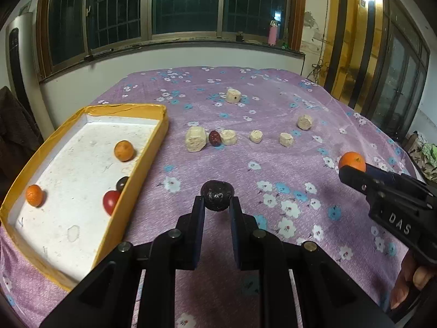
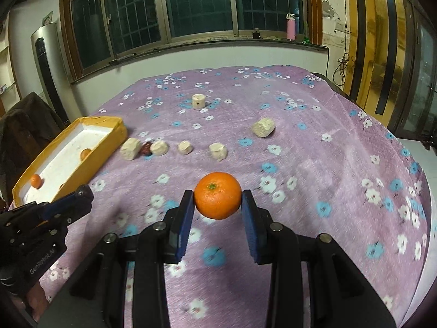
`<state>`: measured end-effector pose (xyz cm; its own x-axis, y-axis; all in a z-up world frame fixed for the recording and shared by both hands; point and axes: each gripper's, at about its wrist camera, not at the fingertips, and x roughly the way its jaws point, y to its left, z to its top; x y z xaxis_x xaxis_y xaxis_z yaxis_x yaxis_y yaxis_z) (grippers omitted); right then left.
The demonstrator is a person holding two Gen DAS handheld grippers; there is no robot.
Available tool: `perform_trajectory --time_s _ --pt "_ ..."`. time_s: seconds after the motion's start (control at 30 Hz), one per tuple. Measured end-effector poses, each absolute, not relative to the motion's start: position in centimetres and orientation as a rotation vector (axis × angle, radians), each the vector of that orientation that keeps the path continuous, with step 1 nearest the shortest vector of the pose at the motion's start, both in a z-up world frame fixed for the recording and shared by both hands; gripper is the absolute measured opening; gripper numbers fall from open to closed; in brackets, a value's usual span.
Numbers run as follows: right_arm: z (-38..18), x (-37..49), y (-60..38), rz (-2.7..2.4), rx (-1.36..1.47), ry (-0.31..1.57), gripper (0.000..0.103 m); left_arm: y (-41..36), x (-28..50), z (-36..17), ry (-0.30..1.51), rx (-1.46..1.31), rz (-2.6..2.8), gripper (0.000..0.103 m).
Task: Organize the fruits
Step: 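Carry the dark fruit with the left gripper while the right carries the tangerine toward the tray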
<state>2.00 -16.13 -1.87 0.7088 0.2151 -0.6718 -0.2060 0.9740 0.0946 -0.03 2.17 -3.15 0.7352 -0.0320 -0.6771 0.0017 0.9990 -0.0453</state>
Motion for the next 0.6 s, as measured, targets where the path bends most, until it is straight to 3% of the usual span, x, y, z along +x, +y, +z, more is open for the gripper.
perform_trajectory --time_s 0.6 --pt "-1.4 -0.1 -14.3 0.254 -0.005 0.738 0.037 3.3 -0.8 -3.0 0.748 -0.050 0.011 0.017"
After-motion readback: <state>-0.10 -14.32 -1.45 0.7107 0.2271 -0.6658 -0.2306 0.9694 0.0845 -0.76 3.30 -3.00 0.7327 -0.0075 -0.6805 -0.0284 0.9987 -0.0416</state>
